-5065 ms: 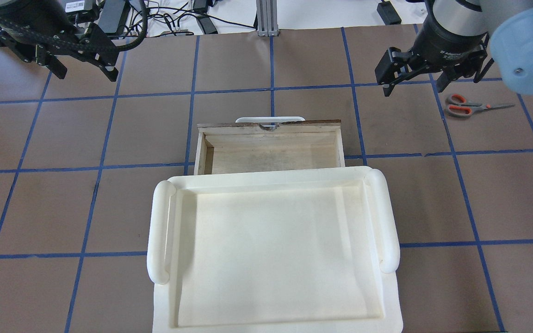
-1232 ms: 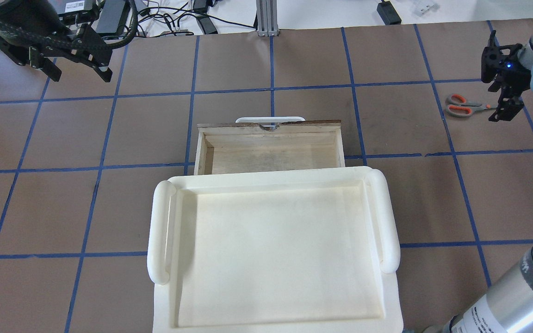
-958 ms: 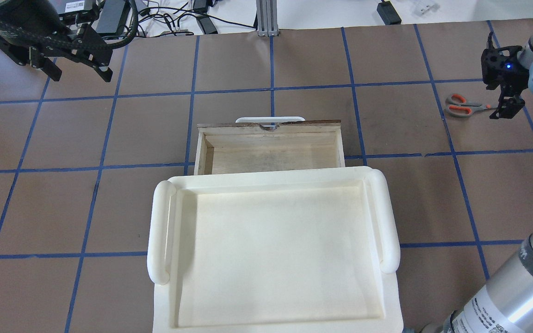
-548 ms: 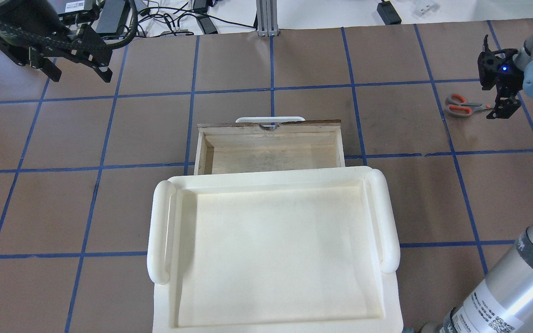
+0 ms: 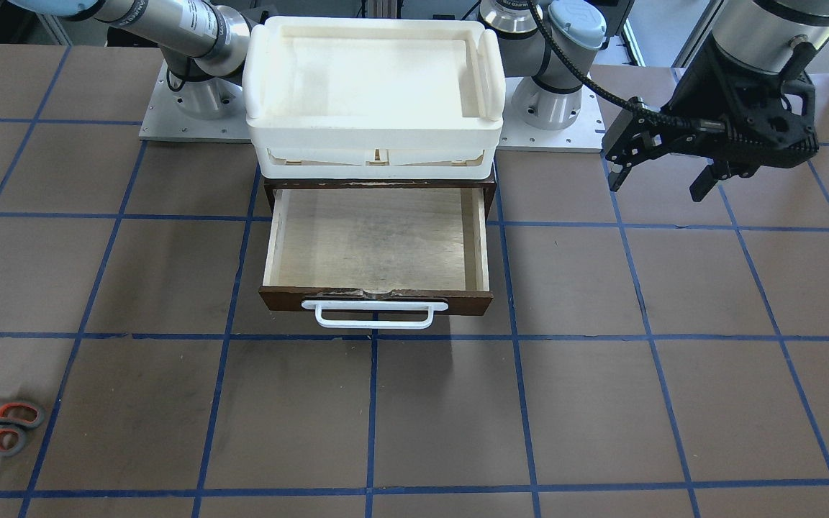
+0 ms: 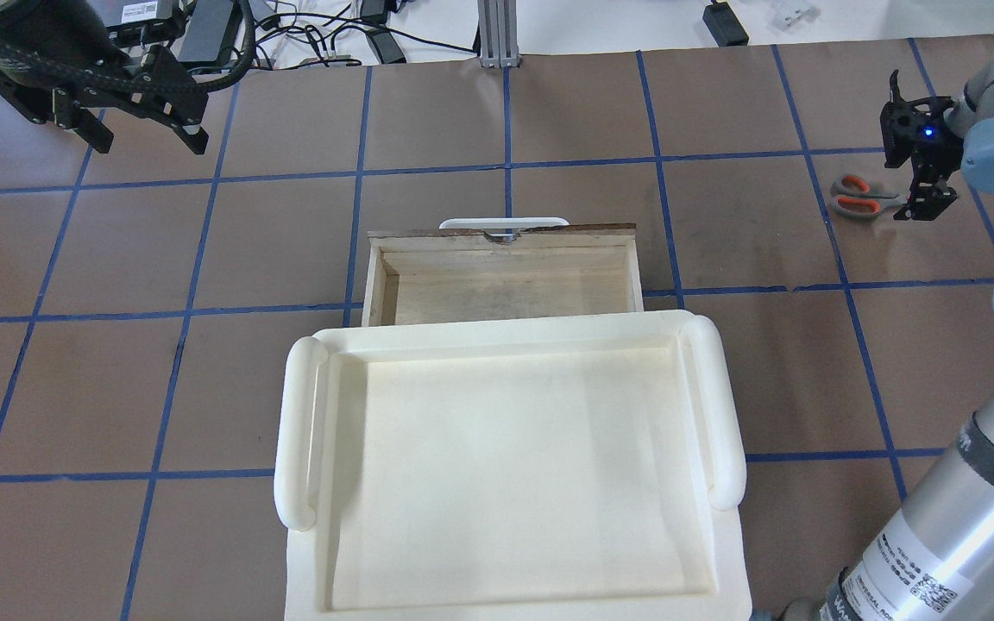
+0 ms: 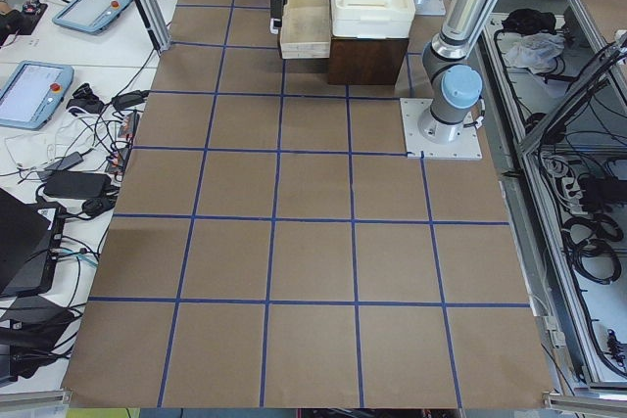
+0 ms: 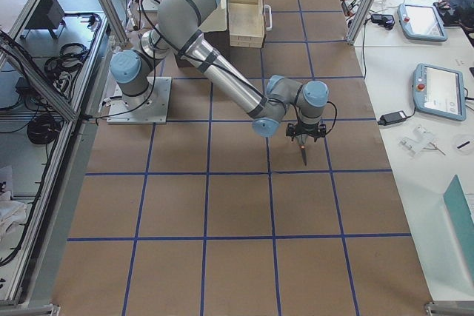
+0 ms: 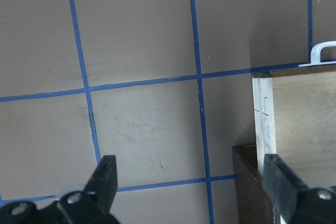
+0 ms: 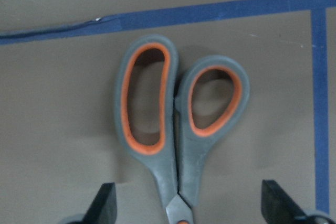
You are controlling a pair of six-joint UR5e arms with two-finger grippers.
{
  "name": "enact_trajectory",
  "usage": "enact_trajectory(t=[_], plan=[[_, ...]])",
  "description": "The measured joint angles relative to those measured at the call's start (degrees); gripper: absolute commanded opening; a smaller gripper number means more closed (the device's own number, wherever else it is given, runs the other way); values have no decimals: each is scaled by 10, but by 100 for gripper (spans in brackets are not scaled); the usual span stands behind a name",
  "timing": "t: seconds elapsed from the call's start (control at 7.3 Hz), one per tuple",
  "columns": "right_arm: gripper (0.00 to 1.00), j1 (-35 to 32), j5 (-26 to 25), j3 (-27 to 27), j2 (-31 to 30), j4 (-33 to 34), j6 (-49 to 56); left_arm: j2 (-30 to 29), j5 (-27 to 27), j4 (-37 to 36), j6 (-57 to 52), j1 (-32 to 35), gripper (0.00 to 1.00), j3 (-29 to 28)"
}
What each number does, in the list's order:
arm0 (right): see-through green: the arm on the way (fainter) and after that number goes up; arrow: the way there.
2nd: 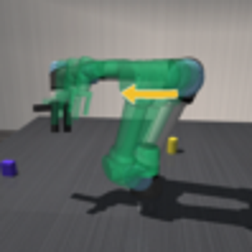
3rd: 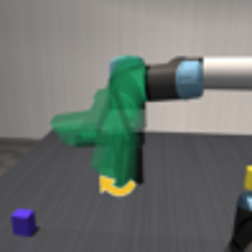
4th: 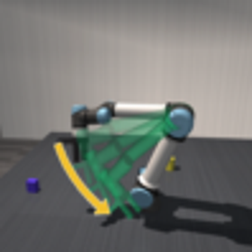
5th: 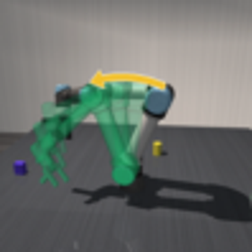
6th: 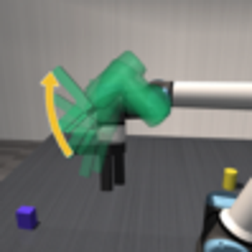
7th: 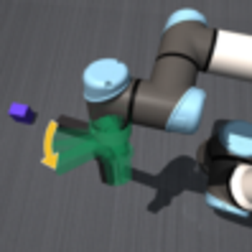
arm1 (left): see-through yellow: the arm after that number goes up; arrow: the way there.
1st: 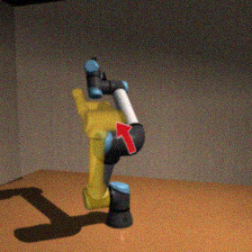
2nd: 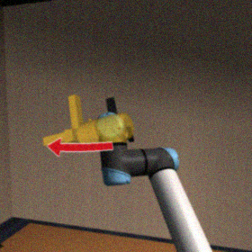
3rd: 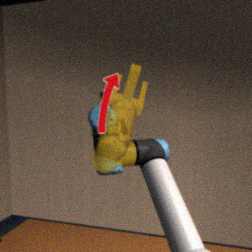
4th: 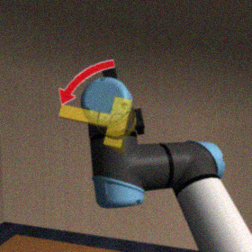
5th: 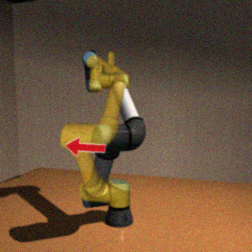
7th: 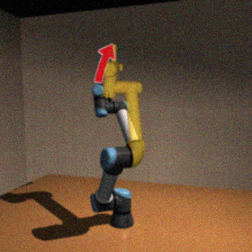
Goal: Put scissors in drawer and close it
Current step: 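Close the right gripper on the scissors and lift them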
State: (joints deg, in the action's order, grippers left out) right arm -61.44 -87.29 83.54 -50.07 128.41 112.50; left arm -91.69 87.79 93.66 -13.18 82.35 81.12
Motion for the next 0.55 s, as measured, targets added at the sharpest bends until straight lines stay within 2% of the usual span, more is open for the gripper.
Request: enact_trajectory(t=[0.14, 0.41, 0.55], plan=[[78, 0, 1, -2, 5, 0, 0, 0, 0, 0, 0, 0, 100, 0], [10, 0, 2, -3, 12, -1, -1, 0, 0, 1, 0, 0, 100, 0], [0, 0, -1, -4, 13, -1, 0, 0, 0, 1, 0, 0, 100, 0]])
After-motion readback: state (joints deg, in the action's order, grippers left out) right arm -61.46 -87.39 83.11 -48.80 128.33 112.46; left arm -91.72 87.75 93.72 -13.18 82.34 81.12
